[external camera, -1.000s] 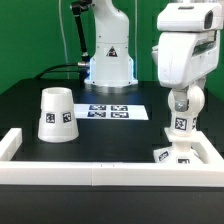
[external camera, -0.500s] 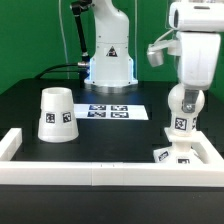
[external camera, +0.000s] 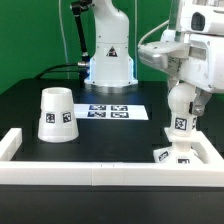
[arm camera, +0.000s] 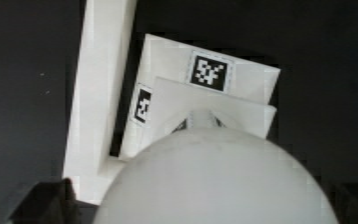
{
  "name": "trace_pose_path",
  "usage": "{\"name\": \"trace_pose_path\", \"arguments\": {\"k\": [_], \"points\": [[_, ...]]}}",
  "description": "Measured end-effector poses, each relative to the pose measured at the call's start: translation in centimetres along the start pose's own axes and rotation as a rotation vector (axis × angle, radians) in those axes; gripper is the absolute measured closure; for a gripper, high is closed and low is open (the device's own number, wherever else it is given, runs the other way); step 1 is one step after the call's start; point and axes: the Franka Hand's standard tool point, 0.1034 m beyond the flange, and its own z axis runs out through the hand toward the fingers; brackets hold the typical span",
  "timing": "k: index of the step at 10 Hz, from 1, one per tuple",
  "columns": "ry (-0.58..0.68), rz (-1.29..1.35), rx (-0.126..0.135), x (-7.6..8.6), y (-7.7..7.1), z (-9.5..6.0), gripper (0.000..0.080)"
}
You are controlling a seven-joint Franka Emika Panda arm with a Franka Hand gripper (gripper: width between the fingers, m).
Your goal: Assemble lamp
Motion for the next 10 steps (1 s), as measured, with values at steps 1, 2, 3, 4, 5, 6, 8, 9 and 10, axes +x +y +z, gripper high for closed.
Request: {"name": "trace_pose_path", "arguments": {"k": [1,2,3,4,5,6,8,9,10], "points": [[0.0,0.007,0.001,0.0,-0.02,0.04,0.0123],[0.0,0.009,0.001,-0.08,-0.03,0.05,0.0223],[0.0,0.009,0.001,-0.12,-0.03,0.06,0.0223],[0.0,0.022,0.001,-0.13,-0.03,0.06,0.0223],[0.0,0.053,0.001,-0.15,-0.04,0.06,0.0223],[0.0,0.067,0.001,-0.29,-0.05,0.07,0.0223],[0.001,0.264,0.003,-0.79,-0.11,0.13,0.0223],[0.001,0.388,0.003,-0.74,-0.11,0.13,0.0222],[0.001,0.504,0.003,-0.73,-0.11,0.12,0.0222]]}}
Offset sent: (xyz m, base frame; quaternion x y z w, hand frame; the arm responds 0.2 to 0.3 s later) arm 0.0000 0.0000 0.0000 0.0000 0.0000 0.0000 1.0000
